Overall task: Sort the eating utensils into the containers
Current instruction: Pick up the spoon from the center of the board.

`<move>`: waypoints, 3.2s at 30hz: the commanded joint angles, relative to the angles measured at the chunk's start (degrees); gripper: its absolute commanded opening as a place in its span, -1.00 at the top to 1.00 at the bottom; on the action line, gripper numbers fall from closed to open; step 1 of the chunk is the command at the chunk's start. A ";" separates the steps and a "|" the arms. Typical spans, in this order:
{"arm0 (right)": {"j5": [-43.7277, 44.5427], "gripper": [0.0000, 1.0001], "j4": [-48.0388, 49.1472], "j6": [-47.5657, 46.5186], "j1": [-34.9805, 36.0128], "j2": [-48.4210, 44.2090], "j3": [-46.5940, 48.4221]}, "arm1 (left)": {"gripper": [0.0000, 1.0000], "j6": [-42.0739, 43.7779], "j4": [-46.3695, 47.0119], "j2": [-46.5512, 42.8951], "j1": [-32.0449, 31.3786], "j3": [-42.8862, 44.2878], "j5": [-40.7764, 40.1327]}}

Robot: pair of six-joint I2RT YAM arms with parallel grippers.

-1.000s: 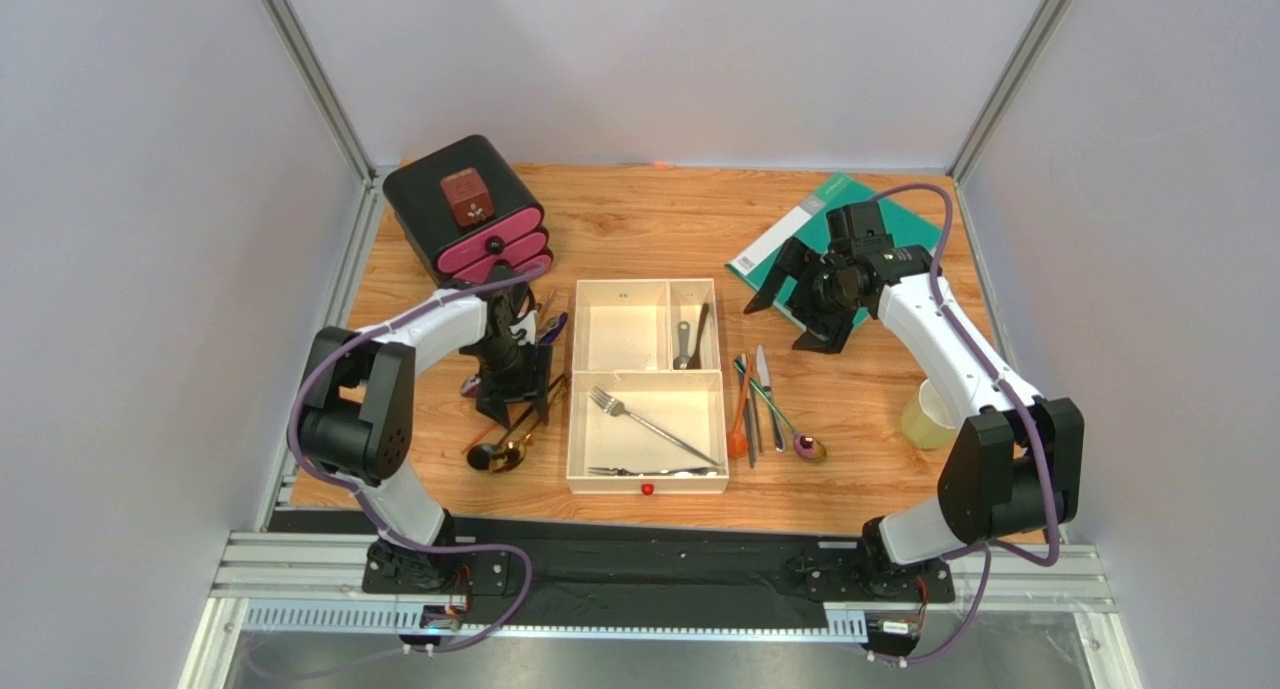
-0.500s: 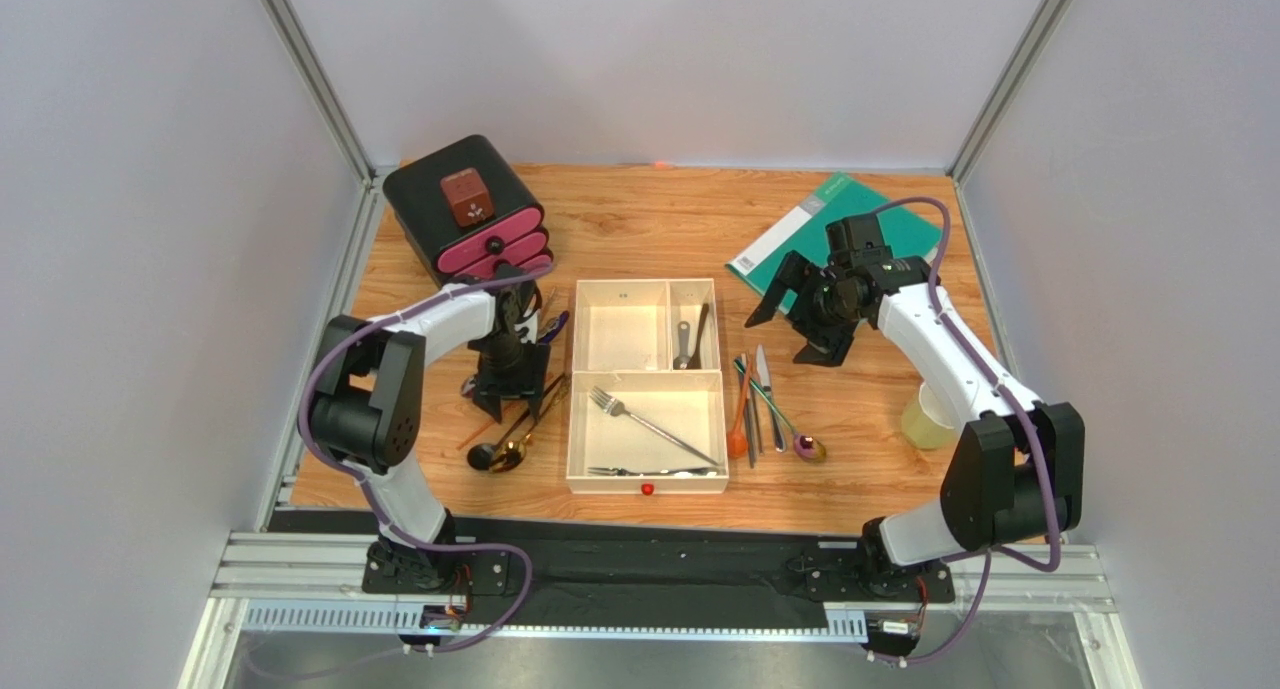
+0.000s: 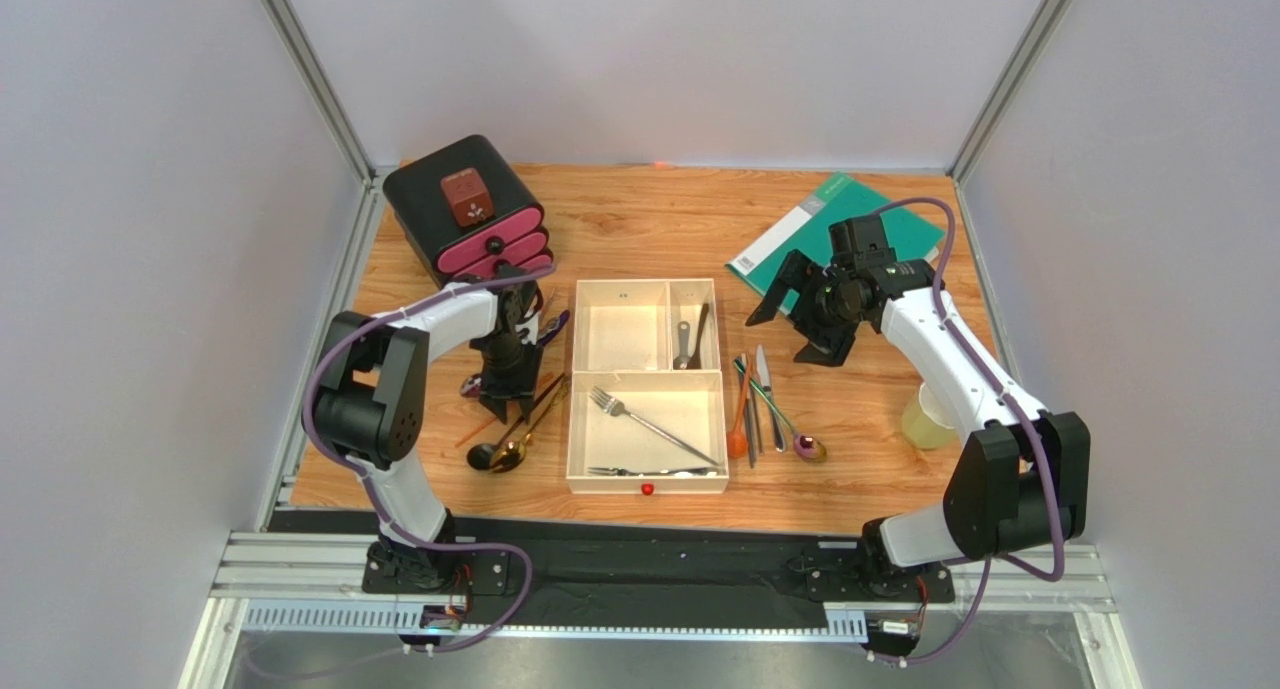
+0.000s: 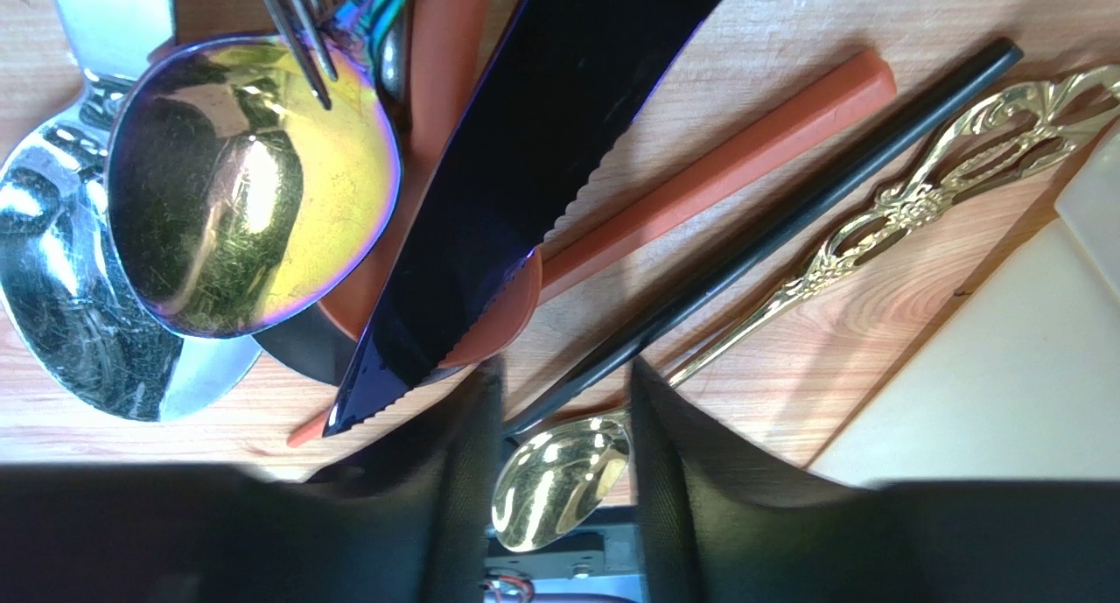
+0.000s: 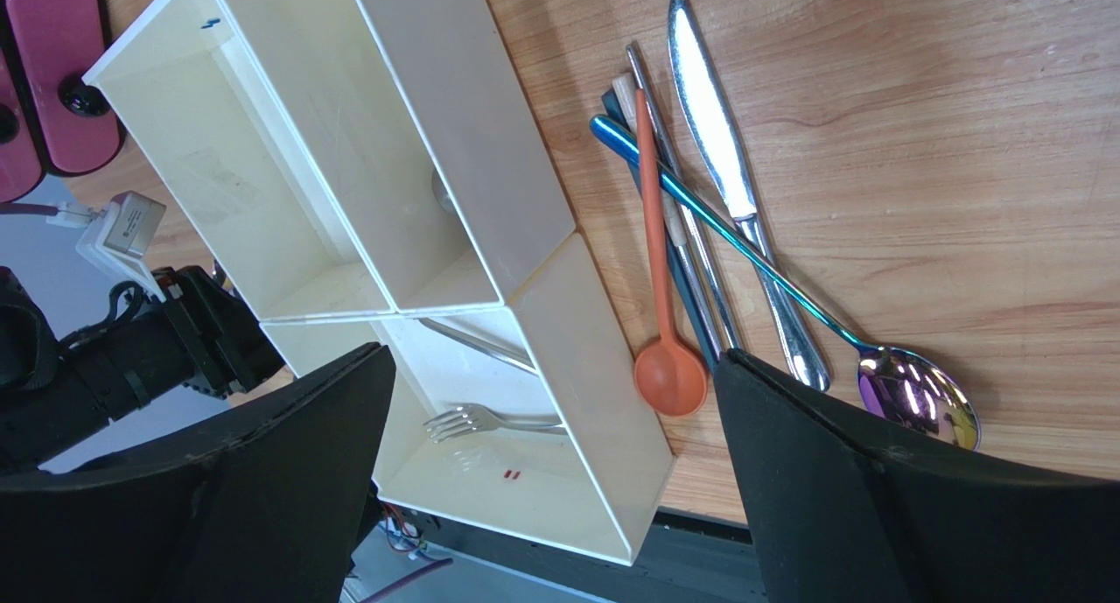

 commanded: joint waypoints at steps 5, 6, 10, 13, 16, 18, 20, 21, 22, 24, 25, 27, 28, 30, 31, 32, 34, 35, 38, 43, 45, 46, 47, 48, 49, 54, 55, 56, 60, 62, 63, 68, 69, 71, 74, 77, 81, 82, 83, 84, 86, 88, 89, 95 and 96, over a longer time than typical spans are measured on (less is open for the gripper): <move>-2.68 -1.00 2.72 0.97 -0.10 -1.03 -0.25 | 0.26 0.93 2.11 0.68 -0.34 -1.25 1.63; -2.77 -1.00 3.07 1.15 -0.10 -0.94 -0.25 | 0.27 0.93 2.11 0.68 -0.43 -1.34 1.90; -2.77 -1.00 3.25 1.33 -0.19 -0.68 0.10 | 0.48 1.19 1.76 0.94 -0.43 -1.34 1.99; -2.95 -1.00 3.34 1.15 -0.36 -0.59 0.27 | 0.67 1.46 1.59 1.29 -0.43 -0.99 1.90; -2.95 -1.00 3.34 1.15 -0.63 -0.68 0.27 | 1.00 1.63 0.89 1.91 -0.52 -0.46 2.16; -3.04 -1.00 3.43 1.15 -0.80 -0.59 0.27 | 1.00 1.90 0.80 2.00 -0.52 -0.29 2.16; -3.30 -1.00 3.43 1.15 -0.89 -0.41 0.45 | 1.00 1.98 0.71 1.91 -0.52 -0.28 2.16; -3.21 -1.00 3.34 1.15 -0.98 -0.33 0.54 | 1.00 1.99 0.71 1.91 -0.52 -0.28 2.34; -3.30 -1.00 3.43 1.15 -0.98 -0.24 0.63 | 1.00 1.90 0.53 1.65 -0.52 -0.28 2.43; -3.21 -1.00 3.43 1.15 -1.07 -0.06 0.89 | 1.00 1.81 0.27 1.12 -0.52 -0.02 3.39; -3.30 -1.00 3.34 1.15 -1.07 -0.06 0.89 | 1.00 1.37 -0.08 0.07 -0.52 0.07 3.65; -3.65 -1.00 3.43 1.06 -1.07 0.37 0.89 | 1.00 1.02 -0.26 -1.07 -0.69 0.33 4.18; -3.83 -1.00 3.51 1.06 -1.07 0.55 0.89 | 1.00 0.76 -0.35 -2.30 -0.78 0.42 4.10; -4.18 -1.00 3.60 1.32 -1.07 0.81 0.54 | 1.00 0.75 -0.87 -3.19 -1.13 1.12 4.53; -4.09 -1.00 3.60 1.41 -1.07 0.82 0.45 | 1.00 0.58 -1.75 -3.89 -1.22 1.47 4.36; -4.27 -1.00 3.60 1.50 -1.07 0.82 0.36 | 1.00 0.49 -2.28 -4.24 -1.48 1.82 4.19; -4.27 -1.00 3.95 1.68 -1.07 0.64 0.27 | 1.00 0.32 -3.77 -5.73 -1.57 2.88 3.40; -4.27 -1.00 3.95 1.76 -0.98 0.81 0.27 | 1.00 0.32 -4.12 -6.26 -1.66 3.66 3.13; -4.27 -1.00 3.87 1.68 -1.07 0.90 0.45 | 1.00 0.23 -6.06 -8.11 -1.75 5.24 1.64; -4.27 -1.00 3.95 1.76 -1.07 1.26 0.63 | 1.00 0.75 -9.13 -8.82 -2.01 7.62 0.15; -4.27 -1.00 4.04 1.68 -1.07 1.34 0.71 | 1.00 0.93 -10.10 -8.64 -2.19 8.41 -0.65; -4.27 -1.00 3.95 1.68 -1.07 1.52 0.80 | 1.00 0.93 -10.10 -8.73 -2.19 8.59 -0.48; -4.27 -1.00 4.04 1.68 -1.07 1.35 0.89 | 1.00 0.93 -10.10 -8.81 -2.19 8.77 -0.30; -4.27 -1.00 4.04 1.59 -1.07 1.34 0.98 | 1.00 0.93 -10.28 -9.08 -2.19 8.94 -0.21; -4.18 -1.00 4.04 1.59 -1.07 1.34 0.98 | 1.00 0.93 -10.37 -9.25 -2.19 9.21 0.05; -4.09 -1.00 4.04 1.59 -1.07 1.17 0.80 | 1.00 0.84 -12.65 -10.13 -2.28 13.77 1.55; -3.92 -1.00 4.04 1.59 -1.07 1.17 0.71 | 1.00 0.93 -13.17 -10.13 -2.36 15.43 1.72; -3.92 -1.00 4.13 1.59 -1.07 1.17 0.71 | 1.00 0.84 -14.05 -10.05 -2.36 16.23 2.51; -3.74 -1.00 4.13 1.50 -1.07 0.99 0.80 | 1.00 1.19 -15.99 -9.43 -2.89 19.66 3.22; -3.74 -1.00 4.22 1.50 -1.07 0.99 0.80 | 1.00 0.67 -16.52 -9.43 -3.33 21.16 4.35; -3.74 -1.00 4.30 1.50 -1.07 1.08 0.71 | 1.00 -0.46 -16.43 -9.52 -3.42 21.60 5.14; -3.83 -1.00 4.57 1.41 -1.07 1.26 0.45 | 1.00 -2.76 -16.34 -8.03 -6.22 25.90 9.19; -4.00 -1.00 4.66 1.41 -1.07 1.34 0.45 | 1.00 -2.76 -16.52 -7.59 -7.45 26.69 9.37; -4.09 -1.00 4.74 1.50 -1.07 1.52 0.54 | 1.00 -2.85 -16.61 -6.10 -8.69 28.63 9.98; -4.00 -1.00 4.83 1.41 -1.07 1.52 0.45 | 1.00 -2.76 -16.61 -3.73 -11.67 31.52 10.60; -4.09 -1.00 4.92 1.41 -1.07 1.78 0.36 | 1.00 -2.67 -16.78 -0.66 -13.52 35.65 11.21; -4.18 -1.00 5.18 1.68 -1.16 1.52 0.10 | 1.00 -2.67 -16.70 3.74 -14.84 41.80 12.62; -4.18 -1.00 5.18 1.68 -0.98 1.61 -0.08 | 1.00 -2.59 -16.61 5.58 -15.02 42.69 13.06; -4.01 -1.00 5.10 1.76 -1.07 1.43 -0.16 | 1.00 -2.58 -16.43 6.56 -15.28 43.48 13.50; -4.00 -1.00 5.18 1.68 -0.98 1.52 -0.34 | 1.00 -2.50 -16.26 7.35 -15.46 44.96 14.20; -4.00 -1.00 5.18 1.68 -1.07 1.34 -0.60 | 1.00 -2.41 -16.08 9.64 -16.07 46.20 14.73; -3.83 -1.00 5.18 1.76 -1.07 1.08 -0.87 | 1.00 -2.32 -16.08 11.56 -16.51 48.22 15.08; -3.65 -1.00 5.10 1.59 -1.07 1.08 -0.96 | 1.00 -2.23 -15.99 12.18 -16.95 48.93 15.26; -3.65 -1.00 5.18 1.50 -1.42 1.34 -1.13 | 1.00 -2.76 -15.55 16.84 -18.53 54.20 17.80; -3.65 -1.00 5.18 1.50 -1.33 1.43 -1.13 | 1.00 -2.67 -15.47 17.28 -18.80 54.82 18.16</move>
